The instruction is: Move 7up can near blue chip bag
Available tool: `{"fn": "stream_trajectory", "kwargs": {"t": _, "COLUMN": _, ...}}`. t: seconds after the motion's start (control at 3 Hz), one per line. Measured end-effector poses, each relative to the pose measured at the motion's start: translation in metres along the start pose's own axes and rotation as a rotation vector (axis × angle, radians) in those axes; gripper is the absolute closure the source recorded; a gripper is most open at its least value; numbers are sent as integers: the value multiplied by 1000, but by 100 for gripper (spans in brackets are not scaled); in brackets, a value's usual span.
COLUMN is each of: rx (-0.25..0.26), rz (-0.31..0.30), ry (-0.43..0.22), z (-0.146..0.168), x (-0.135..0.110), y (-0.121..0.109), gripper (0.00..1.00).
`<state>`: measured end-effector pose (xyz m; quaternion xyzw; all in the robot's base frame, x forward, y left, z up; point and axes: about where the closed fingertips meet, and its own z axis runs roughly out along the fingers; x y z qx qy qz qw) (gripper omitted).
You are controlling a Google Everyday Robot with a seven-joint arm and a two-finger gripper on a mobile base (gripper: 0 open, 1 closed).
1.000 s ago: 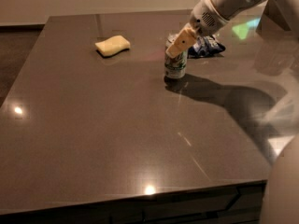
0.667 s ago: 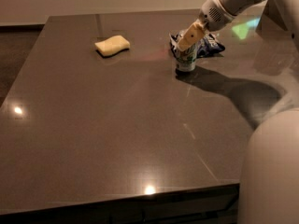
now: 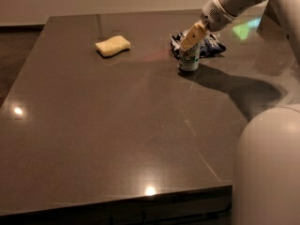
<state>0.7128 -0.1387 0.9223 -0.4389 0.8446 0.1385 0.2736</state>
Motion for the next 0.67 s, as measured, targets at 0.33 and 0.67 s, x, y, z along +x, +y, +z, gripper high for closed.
{"fn": "stream_trajectory", "kwargs": {"t": 0.33, "rx": -5, "rz": 0, "ry": 1, "z": 4, "x": 0, "y": 0, "gripper": 0}}
{"fn": "stream_trajectory", "kwargs": {"t": 0.67, "rx": -5, "rz": 0, "ry": 1, "z": 4, "x": 0, "y": 0, "gripper": 0}}
